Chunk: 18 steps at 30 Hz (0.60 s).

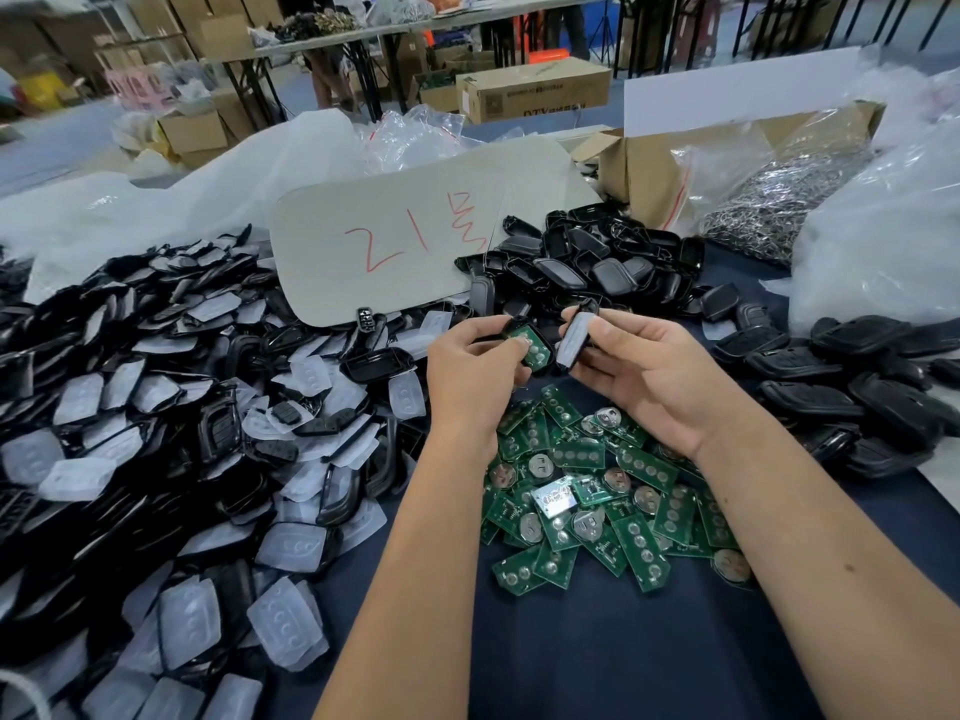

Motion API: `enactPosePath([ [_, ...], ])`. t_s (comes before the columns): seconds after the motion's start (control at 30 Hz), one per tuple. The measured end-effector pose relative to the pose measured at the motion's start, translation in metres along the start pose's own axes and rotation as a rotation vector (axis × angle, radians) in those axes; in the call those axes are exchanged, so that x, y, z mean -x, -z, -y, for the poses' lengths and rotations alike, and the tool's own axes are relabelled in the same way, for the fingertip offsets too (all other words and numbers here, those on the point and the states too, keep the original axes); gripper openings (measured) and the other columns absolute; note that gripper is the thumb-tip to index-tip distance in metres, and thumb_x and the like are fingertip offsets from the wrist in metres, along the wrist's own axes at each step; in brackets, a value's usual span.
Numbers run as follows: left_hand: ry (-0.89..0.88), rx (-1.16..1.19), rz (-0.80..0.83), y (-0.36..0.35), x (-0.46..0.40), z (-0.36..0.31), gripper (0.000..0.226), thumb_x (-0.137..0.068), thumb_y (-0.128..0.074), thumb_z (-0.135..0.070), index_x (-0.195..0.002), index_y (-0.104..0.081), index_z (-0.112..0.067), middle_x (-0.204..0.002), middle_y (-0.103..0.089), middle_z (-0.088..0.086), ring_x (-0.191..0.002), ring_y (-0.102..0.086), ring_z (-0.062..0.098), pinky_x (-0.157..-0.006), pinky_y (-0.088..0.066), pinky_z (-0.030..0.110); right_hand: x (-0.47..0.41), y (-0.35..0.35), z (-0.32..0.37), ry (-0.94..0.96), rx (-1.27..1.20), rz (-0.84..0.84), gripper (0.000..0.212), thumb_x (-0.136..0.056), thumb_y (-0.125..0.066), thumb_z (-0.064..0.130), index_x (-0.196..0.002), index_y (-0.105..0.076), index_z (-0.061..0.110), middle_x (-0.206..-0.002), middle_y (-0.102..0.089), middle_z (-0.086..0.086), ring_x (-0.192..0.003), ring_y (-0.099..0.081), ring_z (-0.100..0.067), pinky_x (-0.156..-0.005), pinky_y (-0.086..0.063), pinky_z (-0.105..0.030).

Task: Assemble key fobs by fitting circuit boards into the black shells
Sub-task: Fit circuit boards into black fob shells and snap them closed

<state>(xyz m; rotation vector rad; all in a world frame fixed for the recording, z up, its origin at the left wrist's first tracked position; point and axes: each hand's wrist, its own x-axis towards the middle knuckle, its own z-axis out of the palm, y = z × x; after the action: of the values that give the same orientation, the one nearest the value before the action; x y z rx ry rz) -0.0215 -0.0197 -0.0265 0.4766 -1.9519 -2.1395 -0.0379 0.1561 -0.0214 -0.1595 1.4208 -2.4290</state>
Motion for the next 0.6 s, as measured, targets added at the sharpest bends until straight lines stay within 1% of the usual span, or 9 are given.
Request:
enactPosePath([
  [0.17,-0.006,0.014,0.014,0.0,0.002,-0.003,0.022,-0.09,-0.077,-0.007,-0.106,-0.073,-0.021,-0.061,-0.07,-0.015,-0.055,-0.063,0.004,-0.066,-0.06,0.021,-0.001,0.0,0.0,-0.008,-0.001,-0.028,0.028,-0.088,-0.066,0.014,-0.111,-0.074,0.001,-0.1,-0.072,-0.013,-0.088,-0.069,-0.02,-0.087,-0.062,-0.034],
  [0.3,-0.032,-0.011,0.002,-0.004,0.008,-0.005,0.007,-0.09,-0.08,-0.017,-0.093,-0.074,-0.017,-0.06,-0.069,-0.012,-0.054,-0.063,0.005,-0.063,-0.058,0.022,-0.002,-0.001,-0.002,0.01,0.03,-0.08,0.02,-0.093,-0.065,0.01,-0.108,-0.075,0.001,-0.095,-0.074,-0.011,-0.085,-0.07,-0.019,-0.084,-0.064,-0.032],
  [0.37,-0.071,-0.075,0.004,-0.007,0.011,-0.006,0.007,-0.091,-0.08,-0.021,-0.088,-0.075,-0.017,-0.062,-0.07,-0.008,-0.054,-0.064,0.01,-0.061,-0.057,0.027,-0.003,0.0,-0.002,0.012,0.05,-0.104,0.016,-0.096,-0.064,0.007,-0.106,-0.075,0.002,-0.091,-0.076,-0.009,-0.08,-0.07,-0.016,-0.079,-0.064,-0.03],
  [0.4,-0.097,-0.107,0.005,-0.008,0.012,-0.007,0.009,-0.091,-0.08,-0.023,-0.086,-0.075,-0.018,-0.066,-0.073,-0.004,-0.055,-0.068,0.016,-0.062,-0.06,0.031,-0.003,0.0,-0.003,0.013,0.064,-0.11,0.015,-0.097,-0.064,0.007,-0.105,-0.075,0.002,-0.089,-0.077,-0.008,-0.078,-0.07,-0.015,-0.077,-0.064,-0.029],
  [0.47,-0.177,-0.175,0.005,-0.011,0.014,-0.008,0.012,-0.091,-0.08,-0.024,-0.081,-0.075,-0.02,-0.074,-0.076,0.005,-0.066,-0.074,0.03,-0.065,-0.064,0.041,-0.003,-0.002,-0.004,0.021,0.087,-0.121,0.015,-0.097,-0.065,0.006,-0.107,-0.075,0.001,-0.09,-0.078,-0.008,-0.078,-0.072,-0.015,-0.075,-0.063,-0.027],
  [0.5,-0.228,-0.216,0.004,-0.012,0.016,-0.008,0.013,-0.09,-0.081,-0.025,-0.08,-0.075,-0.02,-0.074,-0.076,0.005,-0.07,-0.074,0.031,-0.067,-0.065,0.043,-0.004,-0.002,-0.005,0.029,0.095,-0.133,0.014,-0.097,-0.066,0.005,-0.107,-0.075,0.001,-0.09,-0.079,-0.008,-0.079,-0.073,-0.015,-0.074,-0.062,-0.027],
  [0.6,-0.372,-0.354,0.001,-0.017,0.02,-0.008,0.008,-0.091,-0.079,-0.024,-0.083,-0.078,-0.021,-0.074,-0.075,-0.006,-0.075,-0.073,0.014,-0.074,-0.063,0.045,-0.005,-0.006,-0.008,0.069,0.115,-0.193,0.01,-0.095,-0.069,0.004,-0.104,-0.075,0.002,-0.087,-0.079,-0.007,-0.078,-0.075,-0.014,-0.073,-0.062,-0.025],
])
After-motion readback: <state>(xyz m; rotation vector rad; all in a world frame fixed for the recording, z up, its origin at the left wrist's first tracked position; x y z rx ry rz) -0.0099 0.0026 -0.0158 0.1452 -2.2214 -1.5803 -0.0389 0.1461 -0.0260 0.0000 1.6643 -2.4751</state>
